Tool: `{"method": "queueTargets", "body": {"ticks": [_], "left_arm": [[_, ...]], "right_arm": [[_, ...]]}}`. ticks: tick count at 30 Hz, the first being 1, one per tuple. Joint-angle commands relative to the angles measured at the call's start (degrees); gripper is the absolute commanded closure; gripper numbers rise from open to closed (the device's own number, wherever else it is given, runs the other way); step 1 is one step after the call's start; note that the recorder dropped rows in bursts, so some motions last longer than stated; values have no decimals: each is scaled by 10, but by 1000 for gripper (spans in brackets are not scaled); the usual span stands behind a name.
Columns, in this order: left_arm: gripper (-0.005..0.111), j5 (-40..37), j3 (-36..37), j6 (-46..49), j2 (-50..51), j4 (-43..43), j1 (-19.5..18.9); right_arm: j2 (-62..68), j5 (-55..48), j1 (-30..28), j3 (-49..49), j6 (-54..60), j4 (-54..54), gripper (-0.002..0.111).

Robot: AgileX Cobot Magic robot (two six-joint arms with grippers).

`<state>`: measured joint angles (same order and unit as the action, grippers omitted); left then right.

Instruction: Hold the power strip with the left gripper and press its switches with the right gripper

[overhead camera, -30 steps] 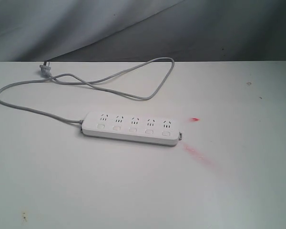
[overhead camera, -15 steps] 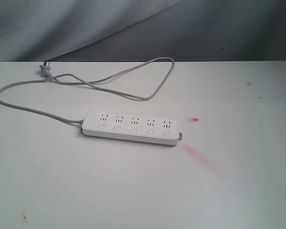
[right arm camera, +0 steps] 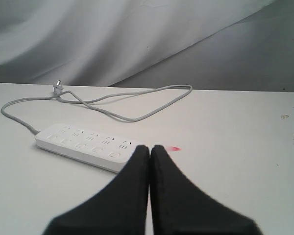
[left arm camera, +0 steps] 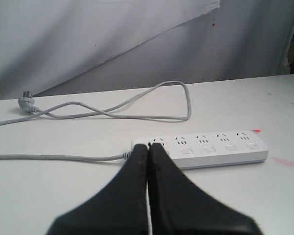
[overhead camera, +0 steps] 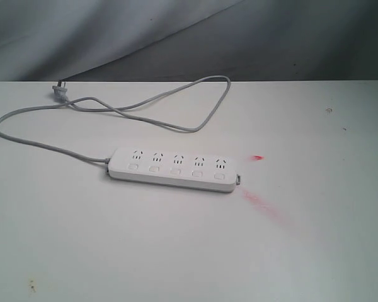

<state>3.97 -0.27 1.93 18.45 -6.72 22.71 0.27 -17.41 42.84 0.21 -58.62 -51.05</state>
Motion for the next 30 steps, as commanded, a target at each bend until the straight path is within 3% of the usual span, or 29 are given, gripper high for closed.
{"method": "queueTargets", "body": {"ticks": [1,20,30], "left_arm": [[107,1,3,-5,-2,-4,-1],[107,1,3,-4,-5,-4,-5],[107,-15,3,16,-134,2,-129]], "right_arm": [[-3,7,-3,-2,-3,-3,108],[-3,-4,-3,-2,-3,7,108],[-3,-4,-3,-2,-3,5,108]]}}
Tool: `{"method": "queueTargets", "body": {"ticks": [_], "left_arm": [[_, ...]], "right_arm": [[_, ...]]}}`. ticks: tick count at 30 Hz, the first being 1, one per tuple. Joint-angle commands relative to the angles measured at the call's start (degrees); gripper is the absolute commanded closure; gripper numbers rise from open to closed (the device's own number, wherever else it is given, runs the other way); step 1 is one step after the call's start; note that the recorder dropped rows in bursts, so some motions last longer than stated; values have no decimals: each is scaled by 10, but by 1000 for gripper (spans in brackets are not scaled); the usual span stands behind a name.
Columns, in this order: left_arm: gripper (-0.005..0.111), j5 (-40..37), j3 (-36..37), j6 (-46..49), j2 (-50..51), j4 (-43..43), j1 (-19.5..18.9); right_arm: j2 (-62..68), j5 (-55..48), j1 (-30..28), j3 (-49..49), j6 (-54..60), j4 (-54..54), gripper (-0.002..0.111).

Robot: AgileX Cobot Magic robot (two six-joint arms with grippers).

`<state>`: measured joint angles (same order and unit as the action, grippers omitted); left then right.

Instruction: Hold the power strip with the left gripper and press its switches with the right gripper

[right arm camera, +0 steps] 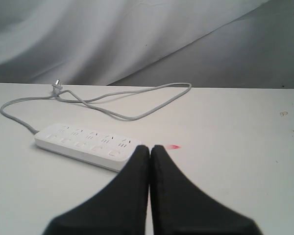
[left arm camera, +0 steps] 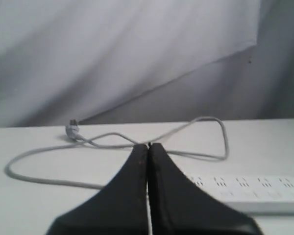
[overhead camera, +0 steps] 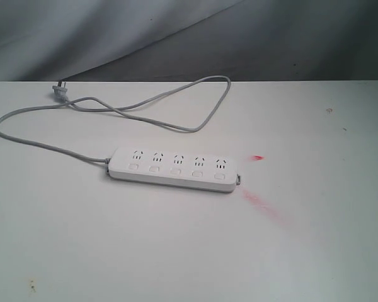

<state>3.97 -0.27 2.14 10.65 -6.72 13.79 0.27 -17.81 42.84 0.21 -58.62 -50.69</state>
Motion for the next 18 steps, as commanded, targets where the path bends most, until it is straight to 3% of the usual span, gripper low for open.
{"method": "queueTargets", "body": {"ticks": [1,7,18], "left_arm": [[107,-29,3,14,-69,2,-50],[107,-118,3,14,-103,17,-92],[107,-128,3,13,-107,17,-106]], "right_arm": [[-3,0,-3,-2,-3,2,108],[-3,0,-3,-2,-3,2,108],[-3,0,-3,-2,-3,2,108]]}}
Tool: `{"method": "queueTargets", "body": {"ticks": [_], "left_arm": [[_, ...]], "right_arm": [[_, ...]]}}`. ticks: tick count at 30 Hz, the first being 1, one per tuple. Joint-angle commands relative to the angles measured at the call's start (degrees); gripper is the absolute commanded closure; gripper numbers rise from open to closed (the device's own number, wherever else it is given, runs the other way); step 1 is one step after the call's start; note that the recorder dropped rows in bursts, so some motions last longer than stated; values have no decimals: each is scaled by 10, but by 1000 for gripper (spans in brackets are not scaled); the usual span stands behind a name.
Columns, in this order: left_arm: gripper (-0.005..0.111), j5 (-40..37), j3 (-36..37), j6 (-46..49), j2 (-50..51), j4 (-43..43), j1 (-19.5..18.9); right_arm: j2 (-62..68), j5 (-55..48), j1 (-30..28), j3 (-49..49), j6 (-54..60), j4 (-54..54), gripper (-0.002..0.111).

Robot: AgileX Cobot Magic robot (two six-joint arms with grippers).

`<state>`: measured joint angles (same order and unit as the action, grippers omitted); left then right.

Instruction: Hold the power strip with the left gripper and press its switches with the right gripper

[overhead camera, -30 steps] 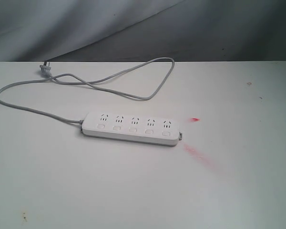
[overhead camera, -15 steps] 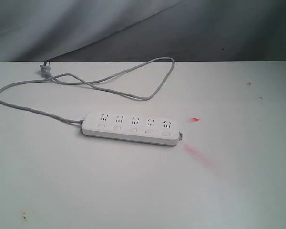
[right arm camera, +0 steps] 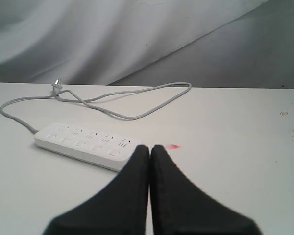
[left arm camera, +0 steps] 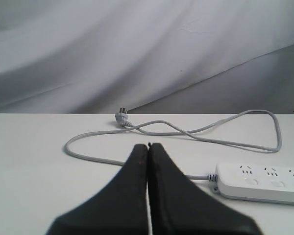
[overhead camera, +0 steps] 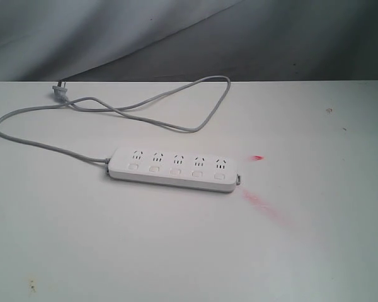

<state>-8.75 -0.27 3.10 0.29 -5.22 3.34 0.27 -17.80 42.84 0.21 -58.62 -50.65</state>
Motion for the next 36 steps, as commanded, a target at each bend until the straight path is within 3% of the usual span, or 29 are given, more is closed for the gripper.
{"method": "queueTargets", "body": {"ticks": [1,9,15,36], "left_arm": [[107,-1,3,3,-3,2,-1],[107,-1,3,-13,-3,0,-1],[107,-1,3,-82,-3,58,-1],[107,-1,3,-72,-3,58,-1]], "right_arm": [[-3,0,-3,-2,-3,1,108],[-3,0,-3,-2,-3,1,108],[-3,0,-3,-2,-3,1,108],[-3,0,-3,-2,-3,1,108]]}}
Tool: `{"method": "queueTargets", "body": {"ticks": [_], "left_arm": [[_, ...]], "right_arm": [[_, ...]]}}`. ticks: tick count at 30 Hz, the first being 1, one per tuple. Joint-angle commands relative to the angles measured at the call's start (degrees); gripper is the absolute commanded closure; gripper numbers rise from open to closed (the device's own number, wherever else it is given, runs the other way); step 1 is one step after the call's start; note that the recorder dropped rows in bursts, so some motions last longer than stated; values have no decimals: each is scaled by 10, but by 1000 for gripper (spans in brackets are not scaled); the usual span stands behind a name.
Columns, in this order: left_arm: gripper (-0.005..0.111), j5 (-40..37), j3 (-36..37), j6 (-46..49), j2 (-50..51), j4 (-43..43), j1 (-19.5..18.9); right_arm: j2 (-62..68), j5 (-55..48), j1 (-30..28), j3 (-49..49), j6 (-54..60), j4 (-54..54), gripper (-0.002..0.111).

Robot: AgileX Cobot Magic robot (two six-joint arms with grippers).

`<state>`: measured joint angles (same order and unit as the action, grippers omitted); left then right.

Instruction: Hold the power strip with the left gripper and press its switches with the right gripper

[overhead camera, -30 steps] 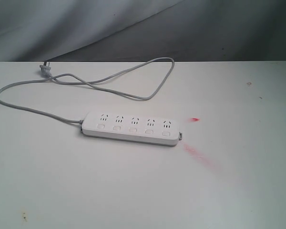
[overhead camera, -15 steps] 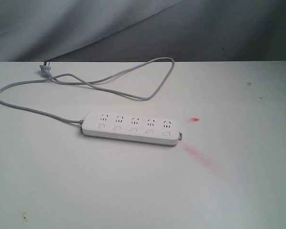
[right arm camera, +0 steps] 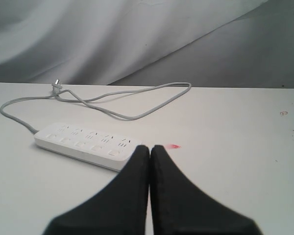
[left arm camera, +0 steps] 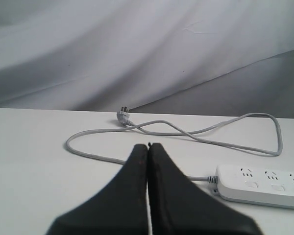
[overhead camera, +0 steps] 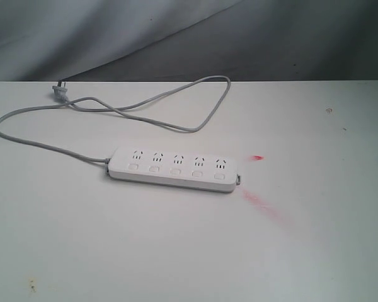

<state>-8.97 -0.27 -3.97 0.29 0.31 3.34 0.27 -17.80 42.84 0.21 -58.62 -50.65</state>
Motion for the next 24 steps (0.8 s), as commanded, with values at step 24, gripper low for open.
{"method": "queueTargets", "body": {"ticks": [24], "left_arm": [[107,1,3,-2,-3,2,-1]], "right_arm": [[-3,0,-210,-2,-1,-12,108]]}}
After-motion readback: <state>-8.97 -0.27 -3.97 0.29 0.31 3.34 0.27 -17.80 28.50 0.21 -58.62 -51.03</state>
